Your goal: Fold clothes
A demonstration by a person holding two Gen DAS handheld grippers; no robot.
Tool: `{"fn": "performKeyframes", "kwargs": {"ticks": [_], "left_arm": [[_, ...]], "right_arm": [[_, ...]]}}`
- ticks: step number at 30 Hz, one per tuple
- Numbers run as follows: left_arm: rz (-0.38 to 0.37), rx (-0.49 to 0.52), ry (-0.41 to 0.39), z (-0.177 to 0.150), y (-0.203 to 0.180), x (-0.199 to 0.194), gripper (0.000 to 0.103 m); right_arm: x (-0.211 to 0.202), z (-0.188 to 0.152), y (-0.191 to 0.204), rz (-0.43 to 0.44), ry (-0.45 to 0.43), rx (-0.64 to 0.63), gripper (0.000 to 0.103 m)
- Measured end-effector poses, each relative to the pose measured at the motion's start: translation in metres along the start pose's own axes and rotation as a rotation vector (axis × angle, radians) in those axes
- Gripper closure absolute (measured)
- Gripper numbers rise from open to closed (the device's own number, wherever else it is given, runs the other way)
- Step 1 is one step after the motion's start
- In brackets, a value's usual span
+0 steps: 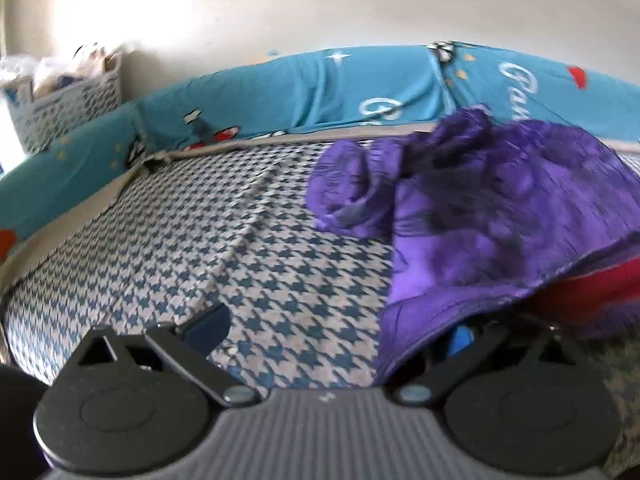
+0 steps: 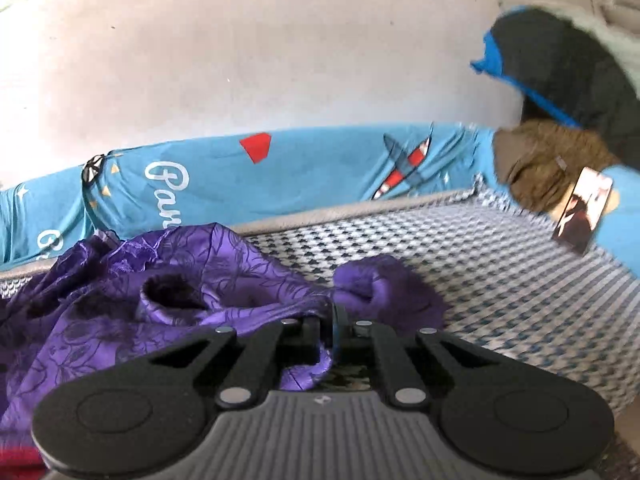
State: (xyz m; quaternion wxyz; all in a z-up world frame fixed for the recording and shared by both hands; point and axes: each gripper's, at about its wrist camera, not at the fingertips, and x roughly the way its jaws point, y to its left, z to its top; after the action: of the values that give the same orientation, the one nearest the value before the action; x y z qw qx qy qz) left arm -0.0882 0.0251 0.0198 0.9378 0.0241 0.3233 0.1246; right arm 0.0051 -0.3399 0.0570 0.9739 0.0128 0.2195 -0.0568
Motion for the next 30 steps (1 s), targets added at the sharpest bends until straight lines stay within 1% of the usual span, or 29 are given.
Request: {"fn": "performKeyframes", "kwargs": {"ticks": [3,6,10,12,16,18,19,22,24,26,28,30], "left_arm": [[0.031,-0.023,-0.004,0.004,0.005,0.004,0.0],[0.062,-0.036,-0.016,0.005,0.008,0.004,0.0],[0.067,-0.054,-0.018,0.005,0.012,0.001,0.0],[0.077,-0.057,-0.029,0.005,0.013,-0.002,0.0],[0.095,-0.089,-0.059,0.007,0.022,-0.01,0.0],[0.087,-0.113,-0.068,0.009,0.029,-0.015,0.0],[0.071,-0.116,-0.056,0.008,0.032,-0.016,0.0],[0.017,-0.097,0.017,0.005,0.031,-0.01,0.0],[-0.006,-0.081,0.035,0.003,0.028,-0.011,0.0],[-0.026,-0.066,0.039,0.001,0.026,-0.013,0.0],[-0.035,-0.049,0.04,-0.002,0.023,-0.017,0.0],[-0.04,-0.039,0.042,-0.004,0.021,-0.018,0.0]], "right_arm": [[-0.012,-0.004,-0.002,-0.006,-0.01,-0.005,0.097],[-0.022,-0.008,-0.008,-0.021,-0.012,0.026,0.097],[-0.027,-0.015,-0.016,-0.044,0.023,0.073,0.097],[-0.03,-0.017,-0.019,-0.041,0.034,0.091,0.097],[-0.042,-0.02,-0.019,-0.04,0.006,0.077,0.097],[-0.046,-0.022,-0.018,-0.033,0.008,0.063,0.097],[-0.043,-0.023,-0.015,-0.031,0.03,0.045,0.097],[-0.032,-0.029,-0.008,-0.024,0.113,-0.008,0.096],[-0.023,-0.032,-0.004,-0.02,0.174,-0.031,0.095],[-0.024,-0.033,-0.001,-0.019,0.179,-0.043,0.089],[-0.027,-0.034,0.001,-0.016,0.168,-0.064,0.079],[-0.03,-0.036,0.003,-0.006,0.165,-0.08,0.078]]}}
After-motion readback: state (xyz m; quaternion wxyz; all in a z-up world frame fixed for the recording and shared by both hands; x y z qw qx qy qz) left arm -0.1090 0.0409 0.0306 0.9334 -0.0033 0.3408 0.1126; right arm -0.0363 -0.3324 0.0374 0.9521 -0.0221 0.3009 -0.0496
